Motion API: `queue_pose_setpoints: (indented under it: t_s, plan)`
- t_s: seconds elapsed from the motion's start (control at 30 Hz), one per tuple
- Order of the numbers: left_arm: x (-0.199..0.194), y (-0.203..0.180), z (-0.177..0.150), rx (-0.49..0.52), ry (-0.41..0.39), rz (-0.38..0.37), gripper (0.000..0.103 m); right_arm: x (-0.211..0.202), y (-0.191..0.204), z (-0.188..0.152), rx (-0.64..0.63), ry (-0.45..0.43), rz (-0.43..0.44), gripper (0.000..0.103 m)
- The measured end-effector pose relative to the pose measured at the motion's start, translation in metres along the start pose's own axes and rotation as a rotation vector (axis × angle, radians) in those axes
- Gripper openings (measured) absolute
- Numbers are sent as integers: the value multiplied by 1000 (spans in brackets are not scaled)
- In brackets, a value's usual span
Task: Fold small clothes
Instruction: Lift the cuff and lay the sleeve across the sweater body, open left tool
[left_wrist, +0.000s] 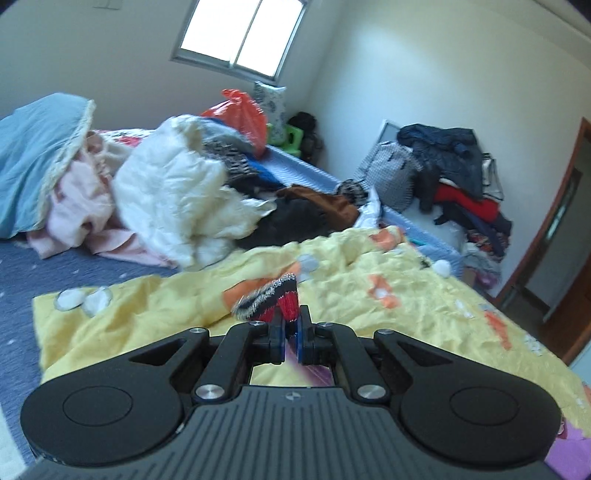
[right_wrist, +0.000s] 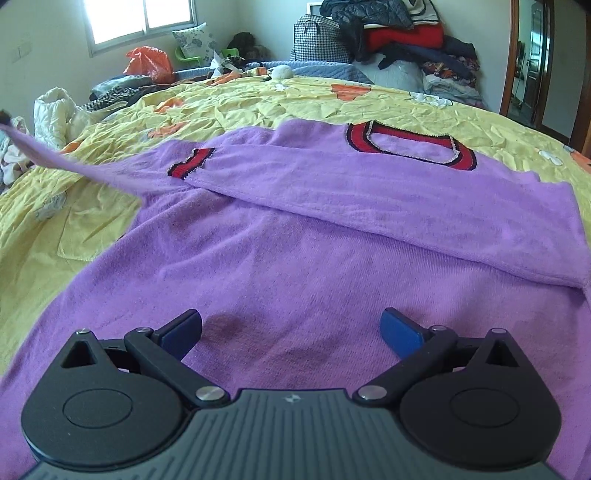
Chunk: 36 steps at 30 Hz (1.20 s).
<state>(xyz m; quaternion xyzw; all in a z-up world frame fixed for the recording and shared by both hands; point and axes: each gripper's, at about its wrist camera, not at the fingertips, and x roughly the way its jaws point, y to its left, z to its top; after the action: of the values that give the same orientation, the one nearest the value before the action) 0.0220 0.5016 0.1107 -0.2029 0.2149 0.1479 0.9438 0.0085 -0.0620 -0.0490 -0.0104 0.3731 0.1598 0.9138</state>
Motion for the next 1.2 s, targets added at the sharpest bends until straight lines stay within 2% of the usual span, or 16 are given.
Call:
queue_pose_setpoints:
  t_s: [0.1, 0.2, 0.3, 0.47, 0.57, 0.77, 0.93, 1.2]
  plan:
    - [-3, 0, -13, -19, 4, -15, 8, 0, 0, 1, -1, 9, -1, 103]
    - [1, -34, -23, 33, 1, -58, 7, -2, -3, 2, 8, 24, -1, 103]
    - [11, -93, -31, 142, 1, -102, 7, -7, -8, -1, 23, 41, 5, 103]
    - [35, -220, -55, 309, 29, -235, 7, -21, -13, -11, 21, 44, -18, 103]
    - [44, -299, -86, 416, 48, -315, 7, -28, -21, -19, 35, 46, -46, 103]
    - [61, -414, -178, 559, 127, -447, 7, -45, -47, -34, 65, 42, -123, 103]
    - [63, -474, -245, 629, 196, -536, 7, -55, -59, -44, 85, 37, -116, 103]
    - [47, -536, -298, 725, 238, -621, 7, -62, -70, -48, 108, 37, -127, 103]
